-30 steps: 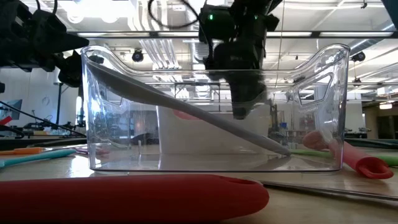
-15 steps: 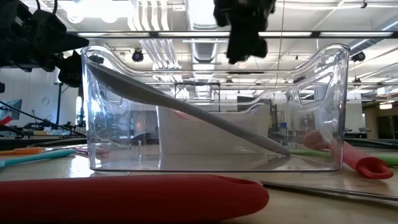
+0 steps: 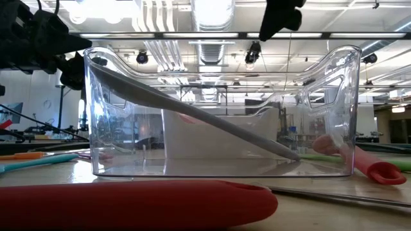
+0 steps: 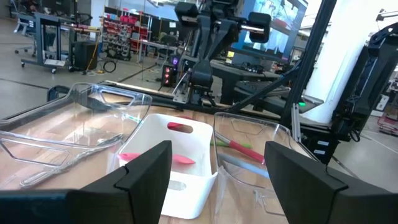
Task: Pick & Place Kitchen Items
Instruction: Put the green knife into the top transparent bin
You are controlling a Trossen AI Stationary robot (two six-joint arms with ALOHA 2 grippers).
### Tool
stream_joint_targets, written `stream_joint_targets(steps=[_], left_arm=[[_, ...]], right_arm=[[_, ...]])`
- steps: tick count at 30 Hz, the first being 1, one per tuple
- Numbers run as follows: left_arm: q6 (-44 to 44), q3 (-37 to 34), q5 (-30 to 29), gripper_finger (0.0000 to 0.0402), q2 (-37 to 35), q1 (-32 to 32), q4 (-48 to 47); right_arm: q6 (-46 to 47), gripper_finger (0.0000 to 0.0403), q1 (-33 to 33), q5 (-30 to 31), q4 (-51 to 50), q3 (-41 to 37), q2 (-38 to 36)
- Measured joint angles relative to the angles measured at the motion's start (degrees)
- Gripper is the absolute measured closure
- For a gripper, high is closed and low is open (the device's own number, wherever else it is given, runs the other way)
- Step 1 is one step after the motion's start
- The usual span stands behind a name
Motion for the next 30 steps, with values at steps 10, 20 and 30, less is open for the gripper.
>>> stream_joint_targets(steps=[10, 20, 30], left_arm=[[0.0, 0.0, 0.0, 0.014, 0.0, 0.0, 0.0], [-6.9, 0.3, 0.4, 0.014, 0.3, 0.0, -1.3], [-7.0, 0.2, 0.6, 0.014, 0.3, 0.0, 0.0]], right_arm=[[-0.1, 0.0368, 5.2, 2.0, -6.3, -0.1, -0.1], [0.8, 0.0393, 12.3, 2.7, -7.2, -1.4, -0.3], [9.6, 0.0394, 20.1, 4.0, -7.2, -4.9, -0.4]])
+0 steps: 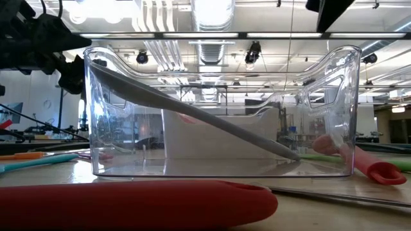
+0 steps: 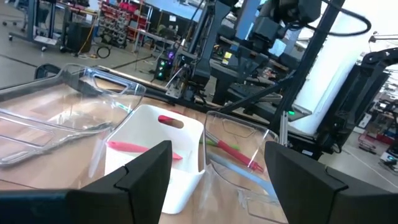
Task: Pick & Place Kitchen Items
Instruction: Put the green knife into the top transparent bin
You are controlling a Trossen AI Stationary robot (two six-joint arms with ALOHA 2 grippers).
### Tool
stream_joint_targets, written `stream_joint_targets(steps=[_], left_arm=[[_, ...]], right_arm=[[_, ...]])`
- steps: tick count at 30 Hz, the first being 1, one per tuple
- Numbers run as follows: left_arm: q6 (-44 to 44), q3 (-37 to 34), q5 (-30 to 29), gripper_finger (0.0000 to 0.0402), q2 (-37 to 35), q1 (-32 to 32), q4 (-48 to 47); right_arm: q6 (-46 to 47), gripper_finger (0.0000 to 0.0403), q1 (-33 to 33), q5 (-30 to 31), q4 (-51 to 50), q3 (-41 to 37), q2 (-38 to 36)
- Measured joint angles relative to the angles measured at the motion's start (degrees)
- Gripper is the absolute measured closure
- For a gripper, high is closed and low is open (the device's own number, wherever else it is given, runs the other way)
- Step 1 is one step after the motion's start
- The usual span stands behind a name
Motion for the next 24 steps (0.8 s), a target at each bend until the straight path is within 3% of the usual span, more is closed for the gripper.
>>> stream_joint_targets(steps=[4, 14, 20, 24], left_arm=[[-0.1, 0.0, -0.1, 0.014, 0.0, 0.0, 0.5], [-3.0, 0.0, -2.2, 0.014, 0.0, 0.0, 13.8], [-2.9, 0.0, -6.1, 0.014, 0.0, 0.0, 18.3], [0.6, 0.0, -7.9, 0.014, 0.0, 0.0, 18.3]], right_arm=[[3.2, 0.0394, 3.3, 2.6, -0.1, -1.2, -0.1], [17.7, 0.0394, 8.5, 10.7, -9.0, -5.5, -2.2], [25.2, 0.0394, 10.5, 11.2, -10.0, -14.1, -10.7], [21.5, 0.0394, 10.2, 12.4, -0.7, -22.1, -20.2]])
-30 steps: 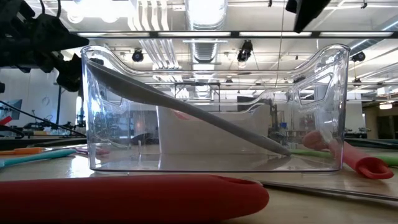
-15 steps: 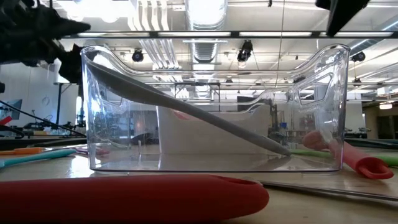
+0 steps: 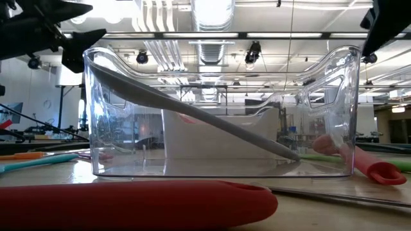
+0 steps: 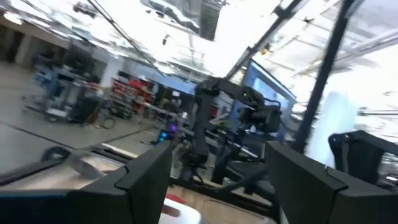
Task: Pick & Place Kitchen Items
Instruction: Put the green knife into the top transparent bin
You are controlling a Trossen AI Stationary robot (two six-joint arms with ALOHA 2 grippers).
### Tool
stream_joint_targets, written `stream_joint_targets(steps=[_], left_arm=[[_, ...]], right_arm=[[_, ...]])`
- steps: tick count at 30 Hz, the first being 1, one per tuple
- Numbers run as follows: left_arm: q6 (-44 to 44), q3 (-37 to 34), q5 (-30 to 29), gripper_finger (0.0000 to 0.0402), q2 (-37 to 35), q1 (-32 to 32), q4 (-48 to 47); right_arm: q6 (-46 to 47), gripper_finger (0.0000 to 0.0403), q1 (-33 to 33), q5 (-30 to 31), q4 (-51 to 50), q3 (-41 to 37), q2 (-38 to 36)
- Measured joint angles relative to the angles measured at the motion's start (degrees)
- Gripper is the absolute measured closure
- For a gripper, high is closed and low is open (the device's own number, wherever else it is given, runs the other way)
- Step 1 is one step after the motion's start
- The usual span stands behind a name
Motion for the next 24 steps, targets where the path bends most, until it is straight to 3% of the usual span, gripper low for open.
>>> stream_joint_targets(steps=[8, 13, 18, 24], left_arm=[[6.5, 0.0, -2.5, 0.014, 0.0, 0.0, 0.0], [7.0, 0.2, -4.7, 0.014, 0.0, 0.0, -0.7], [7.9, 3.1, -7.2, 0.014, 1.0, 0.0, -10.5], [7.7, 11.1, -15.4, 0.014, 6.0, 0.0, -25.4]], right_arm=[[-25.5, 0.0394, -2.4, 2.9, 30.0, -14.8, -21.4], [-40.7, 0.0394, -5.2, -1.0, 40.7, -20.8, -32.7], [-55.0, 0.0394, -5.7, -4.0, 44.5, -24.3, -41.3], [-59.2, 0.0394, -5.7, -0.4, 44.6, -25.3, -47.6]])
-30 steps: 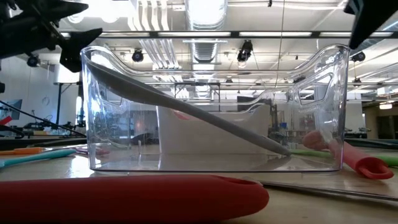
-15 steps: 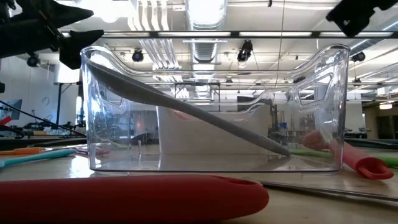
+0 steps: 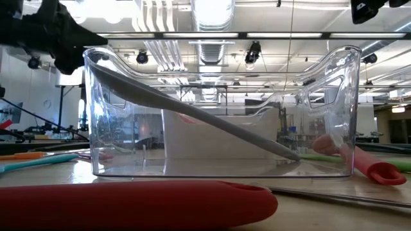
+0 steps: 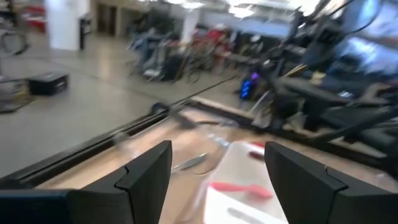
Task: Pick & Place Kitchen Items
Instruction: Put the green knife into the top transparent bin
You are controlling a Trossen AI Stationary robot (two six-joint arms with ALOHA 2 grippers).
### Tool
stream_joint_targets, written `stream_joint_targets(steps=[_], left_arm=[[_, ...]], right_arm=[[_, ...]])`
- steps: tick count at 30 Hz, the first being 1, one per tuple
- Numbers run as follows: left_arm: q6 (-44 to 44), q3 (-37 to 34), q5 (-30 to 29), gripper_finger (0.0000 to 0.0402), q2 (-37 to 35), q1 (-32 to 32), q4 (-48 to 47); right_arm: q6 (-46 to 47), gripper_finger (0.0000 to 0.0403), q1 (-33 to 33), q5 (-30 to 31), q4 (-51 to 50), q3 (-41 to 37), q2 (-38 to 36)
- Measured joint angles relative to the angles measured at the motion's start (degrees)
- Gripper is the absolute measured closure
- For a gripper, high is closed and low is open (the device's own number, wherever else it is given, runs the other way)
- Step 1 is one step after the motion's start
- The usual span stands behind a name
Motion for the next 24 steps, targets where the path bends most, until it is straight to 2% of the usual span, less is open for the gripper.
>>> stream_joint_targets(steps=[4, 10, 16, 22, 24], left_arm=[[2.3, 6.7, -2.8, 0.014, 6.5, 0.0, -7.2], [6.8, 20.0, -11.3, 0.014, 21.1, 0.0, -20.3], [17.0, 34.0, -12.4, 0.014, 37.4, 0.5, -37.7], [20.3, 43.5, -12.2, 0.014, 51.7, 3.5, -53.9], [20.5, 45.8, -12.3, 0.014, 55.3, 5.7, -56.1]], right_arm=[[-0.1, 0.0394, 0.0, 0.1, 0.0, 0.0, -2.0], [-0.7, 0.0394, 0.0, 1.3, 0.0, 0.0, -2.4], [-10.2, 0.0394, 0.0, 1.2, 0.0, 0.0, -2.3], [-11.0, 0.0394, 0.0, 1.2, 0.0, 0.0, -2.3], [-10.2, 0.0394, 0.0, 1.6, 0.1, 0.0, -2.3]])
